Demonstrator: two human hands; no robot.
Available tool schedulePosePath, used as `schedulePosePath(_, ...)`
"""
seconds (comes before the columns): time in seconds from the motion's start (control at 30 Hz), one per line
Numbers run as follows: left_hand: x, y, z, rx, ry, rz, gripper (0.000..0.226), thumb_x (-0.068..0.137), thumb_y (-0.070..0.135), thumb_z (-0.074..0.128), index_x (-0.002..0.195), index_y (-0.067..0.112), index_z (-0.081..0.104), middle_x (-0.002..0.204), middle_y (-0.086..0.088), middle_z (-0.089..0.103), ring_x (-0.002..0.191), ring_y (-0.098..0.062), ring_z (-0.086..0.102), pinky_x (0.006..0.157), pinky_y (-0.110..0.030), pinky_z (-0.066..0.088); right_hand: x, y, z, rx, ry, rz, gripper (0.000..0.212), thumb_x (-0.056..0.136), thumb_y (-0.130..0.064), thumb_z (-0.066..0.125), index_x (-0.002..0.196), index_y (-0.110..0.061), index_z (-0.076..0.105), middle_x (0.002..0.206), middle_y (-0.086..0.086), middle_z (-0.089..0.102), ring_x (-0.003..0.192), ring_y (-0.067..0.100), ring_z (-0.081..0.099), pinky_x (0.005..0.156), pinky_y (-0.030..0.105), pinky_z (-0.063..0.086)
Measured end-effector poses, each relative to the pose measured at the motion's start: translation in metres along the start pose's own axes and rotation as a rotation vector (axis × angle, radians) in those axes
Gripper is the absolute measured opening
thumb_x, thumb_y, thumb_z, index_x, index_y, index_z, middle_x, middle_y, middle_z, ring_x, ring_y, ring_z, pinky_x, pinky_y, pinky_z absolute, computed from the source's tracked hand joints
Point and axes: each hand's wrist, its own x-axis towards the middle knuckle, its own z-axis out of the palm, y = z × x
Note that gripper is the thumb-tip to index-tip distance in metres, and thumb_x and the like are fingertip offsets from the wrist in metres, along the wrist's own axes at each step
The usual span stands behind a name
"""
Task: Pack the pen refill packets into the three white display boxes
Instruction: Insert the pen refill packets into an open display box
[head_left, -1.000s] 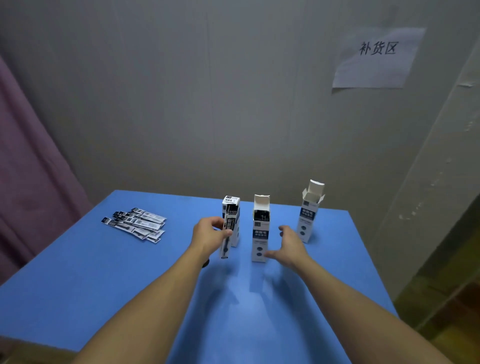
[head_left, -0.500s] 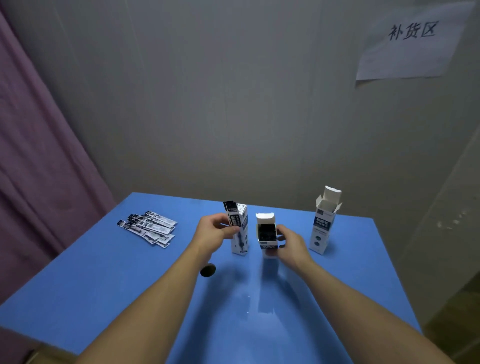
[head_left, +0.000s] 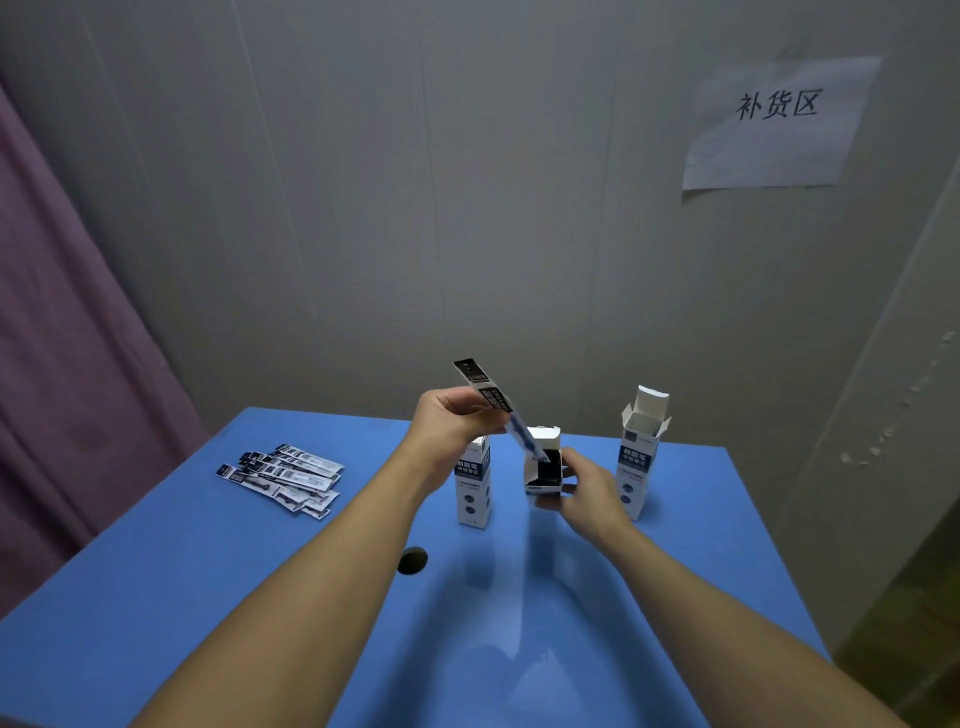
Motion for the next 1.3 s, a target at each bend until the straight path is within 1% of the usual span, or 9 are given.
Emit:
schedulePosePath(0.17, 0.004, 0.011, 0.007, -0.151, 0.017, 0.048, 0.031, 0.079, -0.016, 0.069, 0.074, 0.012, 0.081, 0.078, -0.007, 0.075, 0.075, -0.024, 0.071, 0.083, -0.039, 0.061, -0.002, -0.005, 0.004, -0.028, -0.027, -0.013, 0.044, 0.072, 0.007, 0.082, 0.102, -0.021, 0.067, 0.091, -0.012, 0.063, 0.081, 0.007, 0.061, 0.062, 0.009, 0.050)
schedulePosePath(0.27, 0.005, 0.017, 0.010, -0.067, -0.008, 0.064, 0.029, 0.077, -0.014, 0.072, 0.075, 0.014, 0.081, 0.080, -0.007, 0.076, 0.076, -0.023, 0.070, 0.083, -0.037, 0.060, -0.003, -0.005, 0.004, -0.054, -0.044, 0.002, 0.044, 0.073, 0.004, 0.083, 0.107, -0.019, 0.068, 0.091, -0.016, 0.060, 0.081, 0.003, 0.059, 0.063, 0.010, 0.049)
schedulePosePath(0.4, 0.002, 0.019, 0.014, 0.018, 0.024, 0.060, 0.030, 0.077, -0.011, 0.075, 0.075, 0.018, 0.081, 0.079, -0.003, 0.077, 0.076, -0.016, 0.071, 0.079, -0.031, 0.057, -0.001, -0.005, 0.004, -0.074, -0.041, 0.001, 0.046, 0.071, -0.003, 0.087, 0.108, -0.023, 0.068, 0.091, -0.016, 0.061, 0.083, 0.005, 0.058, 0.073, 0.023, 0.054)
schedulePosePath(0.53, 0.001, 0.019, 0.015, 0.012, 0.113, 0.064, 0.025, 0.077, -0.011, 0.075, 0.078, 0.014, 0.078, 0.075, 0.002, 0.076, 0.071, -0.010, 0.070, 0.073, -0.020, 0.054, -0.001, -0.003, 0.004, -0.097, -0.036, 0.004, 0.046, 0.069, -0.008, 0.088, 0.107, -0.024, 0.068, 0.091, -0.015, 0.063, 0.087, 0.016, 0.061, 0.075, 0.030, 0.056)
schedulePosePath(0.7, 0.001, 0.018, 0.012, 0.004, 0.144, 0.064, 0.022, 0.078, -0.009, 0.076, 0.083, 0.012, 0.078, 0.080, 0.001, 0.077, 0.075, -0.013, 0.071, 0.083, -0.030, 0.056, -0.003, -0.007, 0.000, -0.081, -0.044, 0.032, 0.047, 0.073, -0.011, 0.086, 0.113, -0.025, 0.066, 0.097, -0.009, 0.064, 0.093, 0.017, 0.061, 0.063, 0.013, 0.042)
schedulePosePath(0.8, -0.001, 0.019, 0.017, 0.013, 0.115, 0.068, 0.022, 0.079, -0.009, 0.076, 0.082, 0.013, 0.078, 0.078, 0.002, 0.077, 0.074, -0.011, 0.070, 0.077, -0.023, 0.054, -0.005, -0.009, 0.001, -0.080, -0.049, 0.041, 0.049, 0.073, -0.013, 0.087, 0.115, -0.025, 0.065, 0.099, -0.008, 0.065, 0.093, 0.016, 0.061, 0.064, 0.014, 0.042)
schedulePosePath(0.97, -0.003, 0.011, 0.022, 0.063, 0.063, 0.068, 0.021, 0.079, -0.007, 0.077, 0.082, 0.014, 0.080, 0.082, -0.001, 0.078, 0.078, -0.013, 0.072, 0.082, -0.027, 0.057, -0.005, -0.014, 0.004, -0.087, -0.053, 0.047, 0.047, 0.073, -0.017, 0.087, 0.113, -0.025, 0.064, 0.101, -0.008, 0.066, 0.092, 0.014, 0.061, 0.062, 0.016, 0.040)
schedulePosePath(1.17, -0.006, 0.007, 0.021, 0.123, 0.061, 0.056, 0.018, 0.081, -0.006, 0.077, 0.086, 0.011, 0.079, 0.082, 0.002, 0.078, 0.079, -0.008, 0.073, 0.075, -0.017, 0.055, -0.005, -0.016, 0.003, -0.095, -0.054, 0.048, 0.045, 0.072, -0.018, 0.088, 0.110, -0.024, 0.065, 0.101, -0.008, 0.066, 0.091, 0.013, 0.061, 0.063, 0.016, 0.041)
schedulePosePath(1.3, -0.006, 0.002, 0.020, 0.251, 0.059, 0.005, 0.015, 0.084, 0.005, 0.078, 0.094, 0.016, 0.081, 0.089, 0.006, 0.079, 0.088, -0.008, 0.074, 0.087, -0.026, 0.057, -0.006, -0.021, 0.005, -0.082, -0.063, 0.035, 0.045, 0.073, -0.017, 0.087, 0.111, -0.025, 0.064, 0.100, -0.010, 0.065, 0.092, 0.013, 0.060, 0.064, 0.015, 0.041)
